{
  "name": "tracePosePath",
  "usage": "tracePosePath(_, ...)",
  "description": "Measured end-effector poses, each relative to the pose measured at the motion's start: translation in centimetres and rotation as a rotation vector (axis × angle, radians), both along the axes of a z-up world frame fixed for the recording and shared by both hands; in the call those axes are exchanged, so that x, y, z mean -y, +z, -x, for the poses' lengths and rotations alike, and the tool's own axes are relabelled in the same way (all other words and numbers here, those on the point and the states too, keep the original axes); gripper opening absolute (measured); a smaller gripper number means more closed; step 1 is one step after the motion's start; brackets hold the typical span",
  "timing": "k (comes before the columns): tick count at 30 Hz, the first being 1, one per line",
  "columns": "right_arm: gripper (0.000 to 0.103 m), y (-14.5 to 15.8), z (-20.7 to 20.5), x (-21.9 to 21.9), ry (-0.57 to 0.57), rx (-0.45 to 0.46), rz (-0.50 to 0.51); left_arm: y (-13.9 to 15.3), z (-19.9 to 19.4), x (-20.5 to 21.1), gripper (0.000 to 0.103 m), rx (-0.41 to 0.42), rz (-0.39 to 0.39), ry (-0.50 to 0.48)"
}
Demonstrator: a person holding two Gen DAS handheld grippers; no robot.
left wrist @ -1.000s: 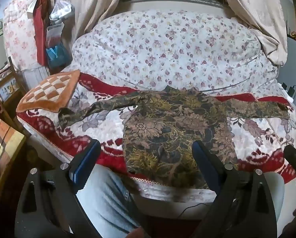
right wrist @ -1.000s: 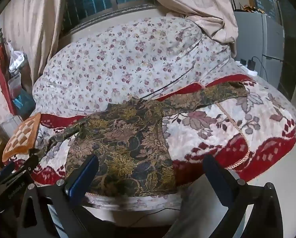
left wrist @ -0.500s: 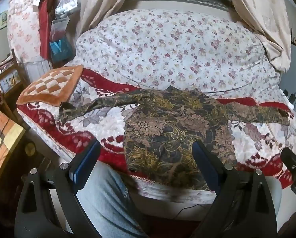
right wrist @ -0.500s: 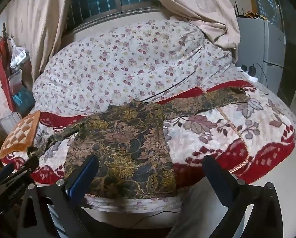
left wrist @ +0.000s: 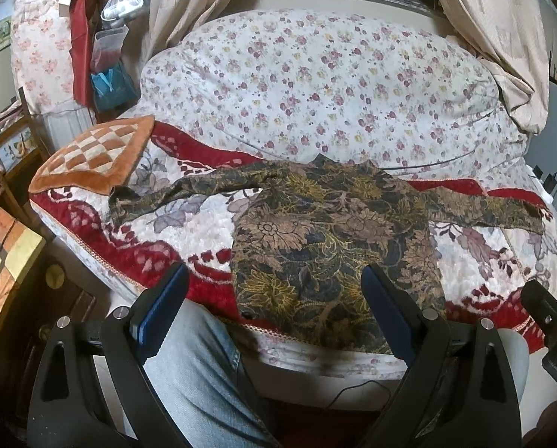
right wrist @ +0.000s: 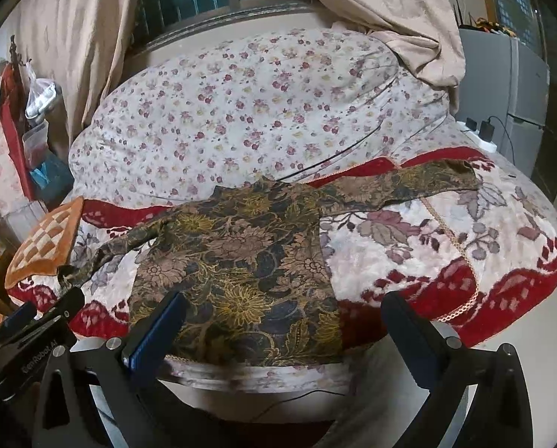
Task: Fold small clothes
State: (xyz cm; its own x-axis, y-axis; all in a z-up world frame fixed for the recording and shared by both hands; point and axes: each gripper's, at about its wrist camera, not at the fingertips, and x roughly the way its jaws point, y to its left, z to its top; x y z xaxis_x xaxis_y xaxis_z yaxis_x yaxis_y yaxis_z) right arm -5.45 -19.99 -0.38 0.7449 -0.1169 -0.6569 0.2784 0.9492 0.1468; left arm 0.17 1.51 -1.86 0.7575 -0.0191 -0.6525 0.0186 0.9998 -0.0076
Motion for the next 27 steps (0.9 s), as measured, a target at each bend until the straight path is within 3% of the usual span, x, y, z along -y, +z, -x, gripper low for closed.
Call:
tracePosePath(7, 0.102, 0.2, -0.6, -0.9, 0.029, 0.004, 0.011, -0.3, -0.7, -0.2, 0.093, -0.022, 0.018, -0.003)
tracePosePath(19, 0.097, -0.8, -5.2, -2.9, 0.116, -0.020, -0.015, -3.1, -6.3, -3.6, 0.093, -0.157, 0.101, 0.063)
tracePosePath(23, 0.097, -2.0, -8.5, -3.6, 0.188, -0.007, -0.120, -5.0, -9.6, -5.9, 0.093, -0.224, 0.158, 0.111)
tracePosePath(27, 0.097, -3.4, -12.8, -4.5, 0.236, -0.051, -0.188, -6.8, -12.9, -8.8, 0.093, -0.259, 0.198, 0.192)
